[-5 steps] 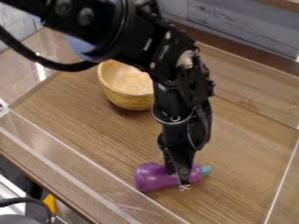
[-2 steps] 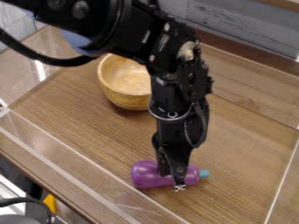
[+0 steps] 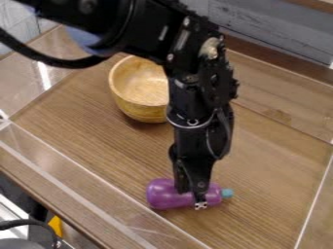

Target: Put the purple eggplant in the brown bowl

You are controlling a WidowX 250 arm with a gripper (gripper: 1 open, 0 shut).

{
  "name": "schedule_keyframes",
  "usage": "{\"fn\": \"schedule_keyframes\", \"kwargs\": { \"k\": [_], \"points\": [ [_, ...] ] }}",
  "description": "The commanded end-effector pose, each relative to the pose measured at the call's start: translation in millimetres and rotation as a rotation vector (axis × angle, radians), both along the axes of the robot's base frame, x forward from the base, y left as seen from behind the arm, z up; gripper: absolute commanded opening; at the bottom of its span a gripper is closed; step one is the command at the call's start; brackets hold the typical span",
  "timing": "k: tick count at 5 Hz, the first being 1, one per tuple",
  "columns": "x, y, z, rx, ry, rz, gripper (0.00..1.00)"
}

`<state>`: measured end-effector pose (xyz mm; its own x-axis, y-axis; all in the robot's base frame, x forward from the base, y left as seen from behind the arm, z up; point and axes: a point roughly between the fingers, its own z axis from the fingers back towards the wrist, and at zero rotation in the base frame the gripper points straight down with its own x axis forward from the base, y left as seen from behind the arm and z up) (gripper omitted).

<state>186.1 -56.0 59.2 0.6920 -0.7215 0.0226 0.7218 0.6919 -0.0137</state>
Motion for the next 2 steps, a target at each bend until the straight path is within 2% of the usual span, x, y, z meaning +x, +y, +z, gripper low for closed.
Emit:
{"fn": "schedule_keyframes", "kwargs": {
  "k": [1,2],
  "points": [
    [13.2,-1.7,11.1,-0.012,-0.060,0.008,0.00],
    [14.5,-1.9,10.5,-0.013,-0.061,0.012,0.00]
  ]
}}
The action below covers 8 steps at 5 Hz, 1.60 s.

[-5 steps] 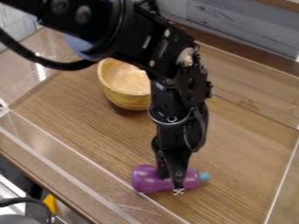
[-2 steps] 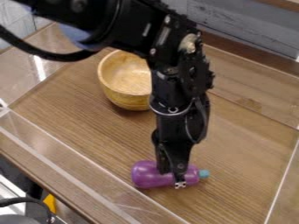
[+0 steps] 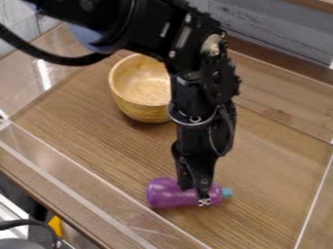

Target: Put the purple eggplant in the brown bowl

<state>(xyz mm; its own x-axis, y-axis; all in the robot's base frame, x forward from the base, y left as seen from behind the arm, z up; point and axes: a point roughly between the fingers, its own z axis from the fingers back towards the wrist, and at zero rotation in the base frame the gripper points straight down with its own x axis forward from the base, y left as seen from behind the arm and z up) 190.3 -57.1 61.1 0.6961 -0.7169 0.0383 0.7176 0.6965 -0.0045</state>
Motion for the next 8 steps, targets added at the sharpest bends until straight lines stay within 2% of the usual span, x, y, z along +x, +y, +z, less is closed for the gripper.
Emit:
{"fn": "schedule_keyframes", "kwargs": {
  "k": [1,2,8],
  "points": [
    [12.0,-1,4.7,-0.008,-0.044,0.007,1.00],
    [13.1,-1,3.3,-0.009,-0.045,0.010,0.00],
    [22.4,1,3.1,-0.001,-0.051,0.029,0.00]
  ]
}}
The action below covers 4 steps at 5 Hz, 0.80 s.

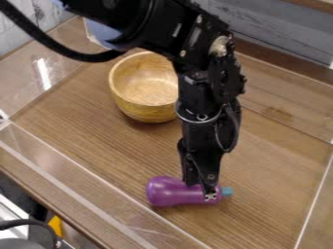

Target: Put the purple eggplant in the brown bowl

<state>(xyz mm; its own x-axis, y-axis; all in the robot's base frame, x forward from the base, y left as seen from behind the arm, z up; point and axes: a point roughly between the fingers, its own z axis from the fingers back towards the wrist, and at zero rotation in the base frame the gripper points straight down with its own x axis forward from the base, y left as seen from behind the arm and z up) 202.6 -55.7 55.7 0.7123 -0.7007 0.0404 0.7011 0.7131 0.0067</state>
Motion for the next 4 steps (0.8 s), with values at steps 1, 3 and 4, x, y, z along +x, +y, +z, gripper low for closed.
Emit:
{"fn": "schedule_keyframes", "kwargs": {
  "k": [1,3,4],
  "points": [
    [11.5,0.3,8.7,-0.005,-0.043,0.009,0.00],
    [13.9,0.9,5.7,-0.004,-0.046,0.015,0.00],
    [15.1,1.6,4.9,-0.003,-0.047,0.019,0.00]
  ]
}}
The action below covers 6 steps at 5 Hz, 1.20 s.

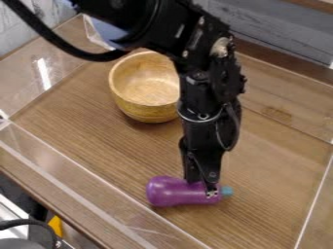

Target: Put the purple eggplant in the brown bowl

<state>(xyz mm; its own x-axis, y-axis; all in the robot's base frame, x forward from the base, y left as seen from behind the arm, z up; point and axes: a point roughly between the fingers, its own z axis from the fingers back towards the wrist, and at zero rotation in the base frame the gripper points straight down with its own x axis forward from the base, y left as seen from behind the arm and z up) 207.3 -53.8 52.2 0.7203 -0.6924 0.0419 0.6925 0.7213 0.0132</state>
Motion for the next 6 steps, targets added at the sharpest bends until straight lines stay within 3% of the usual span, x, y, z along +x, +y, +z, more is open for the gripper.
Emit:
{"fn": "schedule_keyframes", "kwargs": {
  "k": [1,6],
  "points": [
    [11.7,1.2,8.9,-0.004,-0.041,0.012,0.00],
    [16.1,6.4,5.6,0.001,-0.037,0.034,0.00]
  ]
}}
